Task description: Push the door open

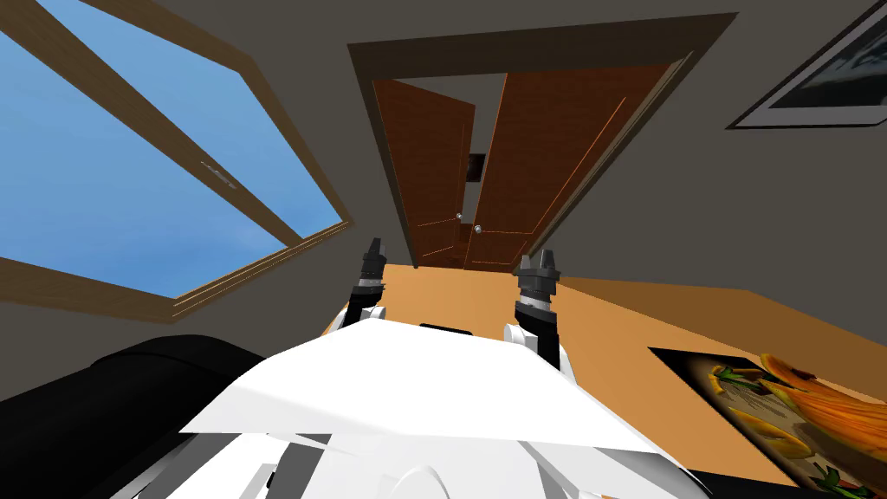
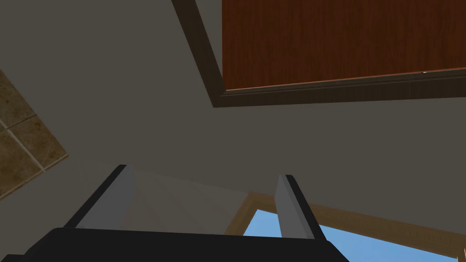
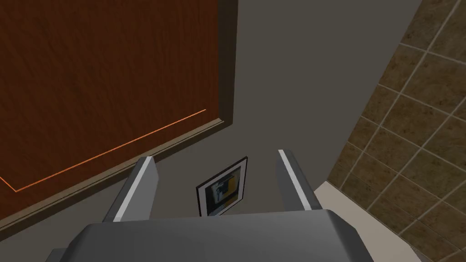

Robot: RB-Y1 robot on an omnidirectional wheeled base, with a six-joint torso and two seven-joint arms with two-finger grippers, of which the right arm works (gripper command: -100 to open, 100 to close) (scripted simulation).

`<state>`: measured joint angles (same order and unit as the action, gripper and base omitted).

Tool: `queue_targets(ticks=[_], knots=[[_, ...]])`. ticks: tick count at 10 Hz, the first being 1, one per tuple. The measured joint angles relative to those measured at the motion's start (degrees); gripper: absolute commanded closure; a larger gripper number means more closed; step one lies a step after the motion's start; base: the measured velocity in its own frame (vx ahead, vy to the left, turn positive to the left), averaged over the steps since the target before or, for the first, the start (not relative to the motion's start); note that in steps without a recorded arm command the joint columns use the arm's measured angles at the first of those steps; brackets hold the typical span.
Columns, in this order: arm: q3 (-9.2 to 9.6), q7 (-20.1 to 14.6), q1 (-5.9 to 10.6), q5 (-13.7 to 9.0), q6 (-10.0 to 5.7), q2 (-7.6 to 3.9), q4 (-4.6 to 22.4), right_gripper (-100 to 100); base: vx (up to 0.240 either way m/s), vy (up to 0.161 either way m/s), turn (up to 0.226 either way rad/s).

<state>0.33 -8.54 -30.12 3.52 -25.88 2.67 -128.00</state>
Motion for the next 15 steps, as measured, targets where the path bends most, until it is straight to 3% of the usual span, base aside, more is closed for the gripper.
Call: queue_targets(ticks=[6, 8, 15], knots=[[2.36, -5.6, 2.47, -4.9, -2.49, -2.83, 7.7, -100, 0.168, -0.044, 0.035], [3.56, -7.1, 2.55, -6.2, -3.32, -3.25, 9.4, -100, 0.102, -0.03, 0.032], [5.88, -12.9, 5.19, -11.2, -5.93, -5.04, 17.3, -100, 0.096, -0.033, 0.034]])
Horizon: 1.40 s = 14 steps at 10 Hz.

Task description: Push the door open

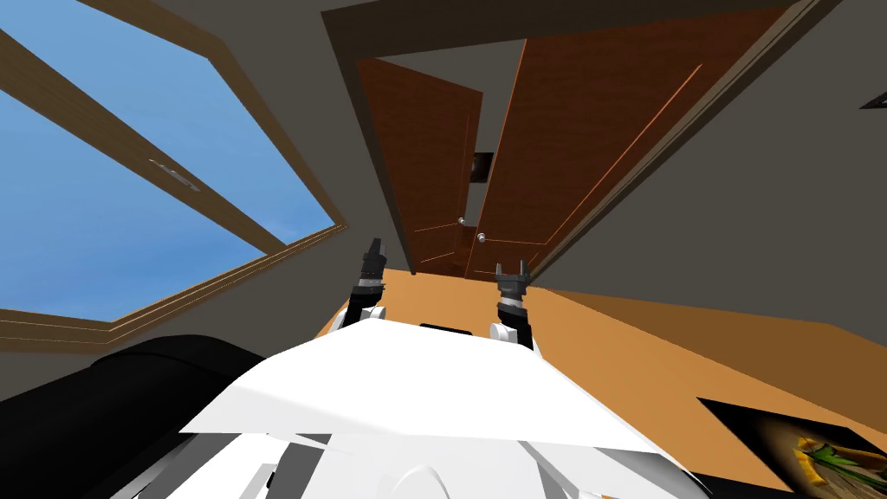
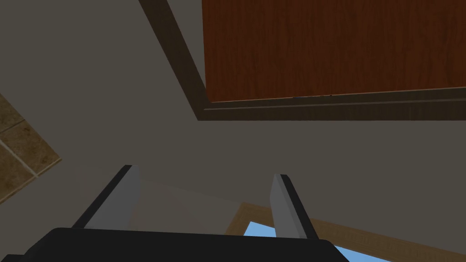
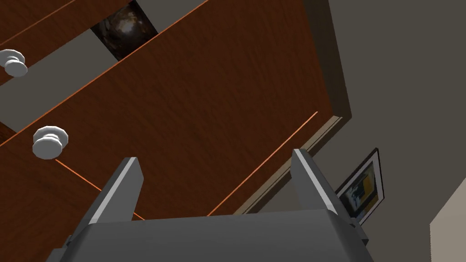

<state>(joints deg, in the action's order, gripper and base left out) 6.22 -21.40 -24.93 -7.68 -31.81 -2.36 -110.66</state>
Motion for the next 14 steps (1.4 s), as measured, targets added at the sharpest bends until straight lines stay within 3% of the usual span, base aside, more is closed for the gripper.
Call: queue_targets(ticks=[14], knots=[[5.97, -13.0, 4.7, -11.3, -5.74, -2.38, 16.6, -100, 0.09, -0.042, 0.037]])
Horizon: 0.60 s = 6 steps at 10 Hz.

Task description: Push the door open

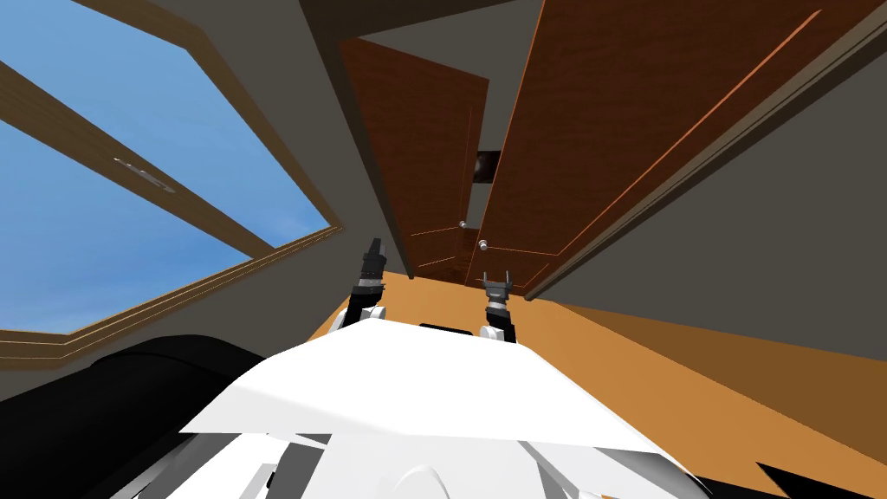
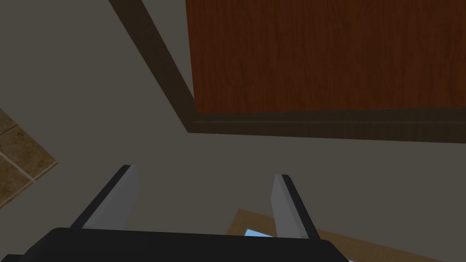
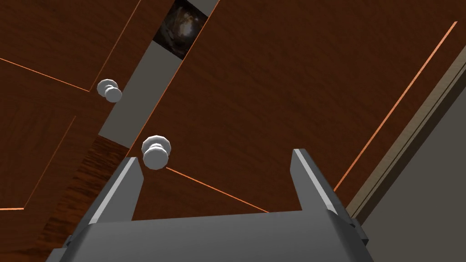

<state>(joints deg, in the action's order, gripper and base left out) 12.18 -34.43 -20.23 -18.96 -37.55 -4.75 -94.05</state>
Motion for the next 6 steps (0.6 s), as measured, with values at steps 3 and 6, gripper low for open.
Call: queue_targets(ticks=[3, 6], knots=[[0.99, -2.7, 1.49, -2.3, -1.44, -0.44, 4.2, -100, 0.087, -0.041, 0.04], [2.56, -5.4, 2.24, -4.8, -2.63, -0.37, 7.5, -100, 0.104, -0.058, 0.044]])
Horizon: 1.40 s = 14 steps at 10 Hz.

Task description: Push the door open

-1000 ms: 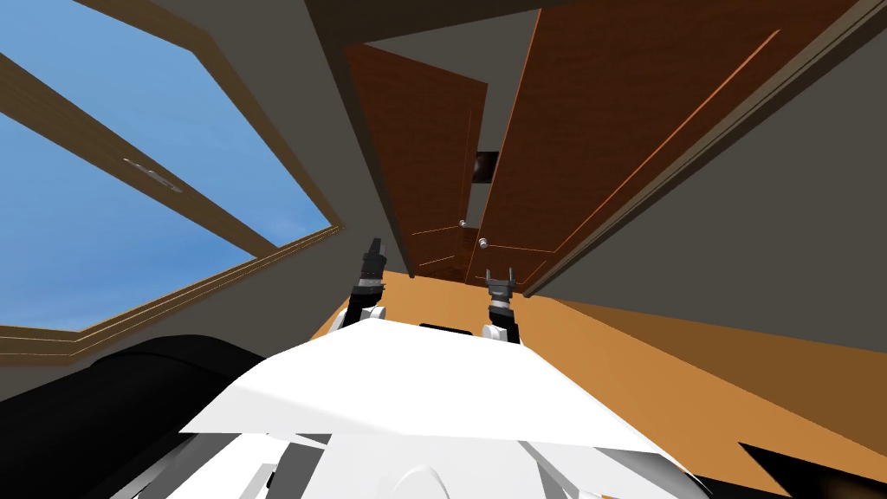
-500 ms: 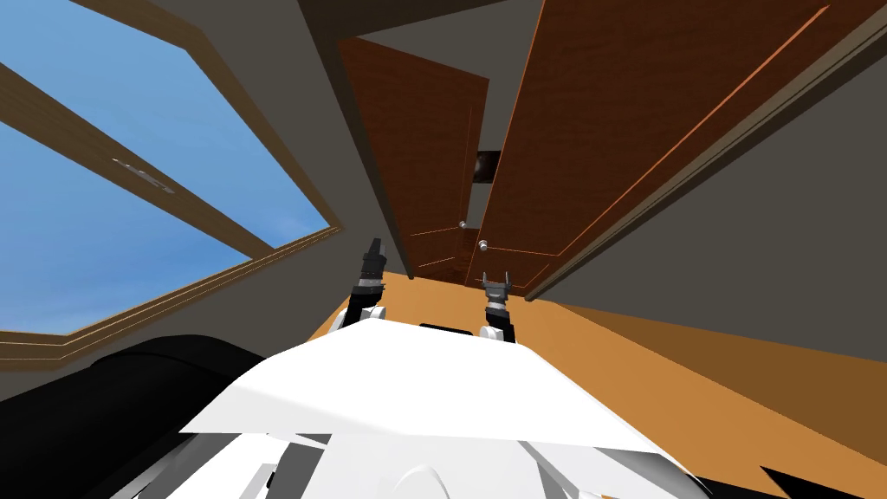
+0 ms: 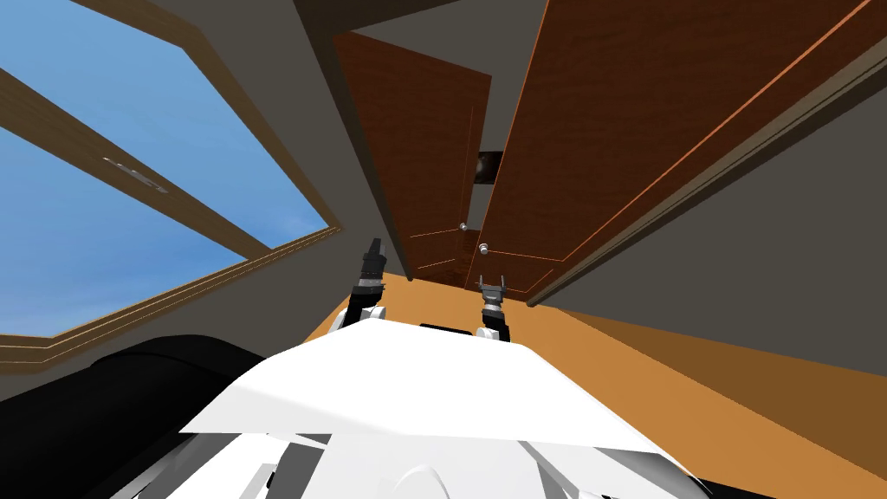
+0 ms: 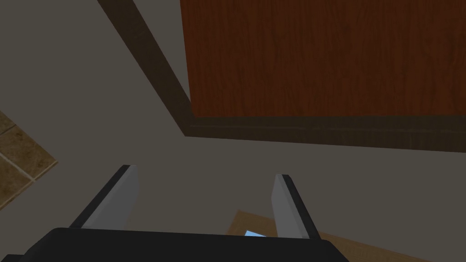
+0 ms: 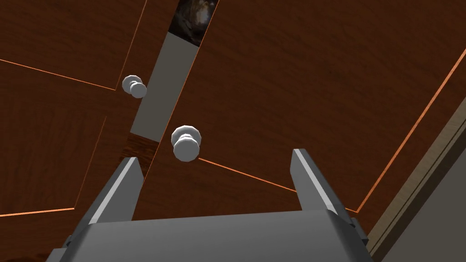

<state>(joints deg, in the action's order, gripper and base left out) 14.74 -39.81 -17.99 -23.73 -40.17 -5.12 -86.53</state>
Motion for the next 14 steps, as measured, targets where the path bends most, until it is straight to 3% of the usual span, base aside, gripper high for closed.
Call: queue_targets(ticks=[5, 8, 14], knots=[[2.12, -5.2, 2.07, -4.2, -2.51, -0.54, 6.9, -100, 0.09, -0.044, 0.037], [3.48, -7.6, 2.81, -6.6, -3.42, -0.33, 9.9, -100, 0.095, -0.05, 0.037], [6.0, -13.5, 5.68, -11.4, -6.57, -0.21, 18.6, -100, 0.107, -0.056, 0.043]])
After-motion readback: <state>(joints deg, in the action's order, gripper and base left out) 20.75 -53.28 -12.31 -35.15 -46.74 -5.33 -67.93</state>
